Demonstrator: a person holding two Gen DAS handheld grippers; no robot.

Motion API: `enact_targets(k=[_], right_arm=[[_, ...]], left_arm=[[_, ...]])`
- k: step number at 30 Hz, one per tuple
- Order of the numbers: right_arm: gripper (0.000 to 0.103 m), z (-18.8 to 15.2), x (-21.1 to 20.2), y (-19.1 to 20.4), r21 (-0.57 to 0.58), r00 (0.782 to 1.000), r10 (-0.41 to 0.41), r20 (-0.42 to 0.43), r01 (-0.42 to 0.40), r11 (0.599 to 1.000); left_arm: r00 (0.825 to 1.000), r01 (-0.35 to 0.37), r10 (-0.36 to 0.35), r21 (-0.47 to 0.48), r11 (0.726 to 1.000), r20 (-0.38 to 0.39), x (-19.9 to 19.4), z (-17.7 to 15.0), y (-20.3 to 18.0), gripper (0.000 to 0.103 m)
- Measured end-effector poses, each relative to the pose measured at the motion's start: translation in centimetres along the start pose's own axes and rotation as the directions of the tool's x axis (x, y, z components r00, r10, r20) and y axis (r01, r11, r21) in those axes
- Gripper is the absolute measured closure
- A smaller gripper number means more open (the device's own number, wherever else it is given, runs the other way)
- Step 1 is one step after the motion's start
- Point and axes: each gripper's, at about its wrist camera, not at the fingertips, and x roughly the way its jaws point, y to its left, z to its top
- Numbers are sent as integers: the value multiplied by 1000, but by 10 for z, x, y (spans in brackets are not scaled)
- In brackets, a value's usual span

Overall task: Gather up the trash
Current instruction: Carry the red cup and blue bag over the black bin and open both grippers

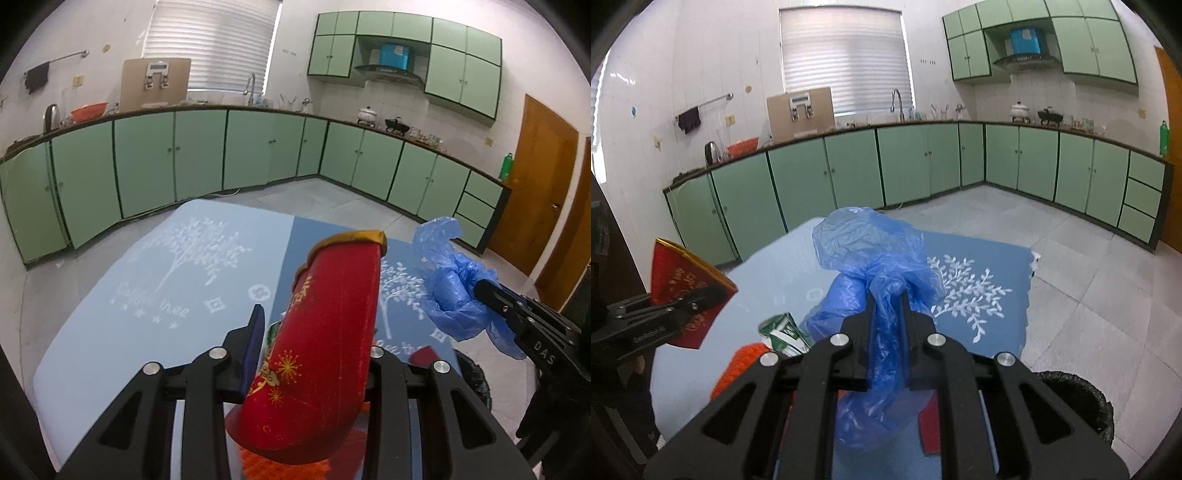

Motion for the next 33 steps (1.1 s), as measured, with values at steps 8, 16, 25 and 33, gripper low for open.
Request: enact_targets(k=[8,16,25,33], right_arm=[[93,2,-43,-11,5,998,-25,58,25,1000],[93,-10,-74,-44,40,992,-105,72,102,994],[93,-35,-104,-98,90,972,-228,52,223,971],[93,-61,-117,-143,147,951,-308,21,302,942]], left_arm=[[998,54,-55,42,998,24,-12,6,-30,69],[992,125,-126,99,987,5,-7,2,-75,69],[968,250,-244,157,955,-58,15,-6,-141,69],[938,345,-328,214,914,-111,44,-12,-207,69]])
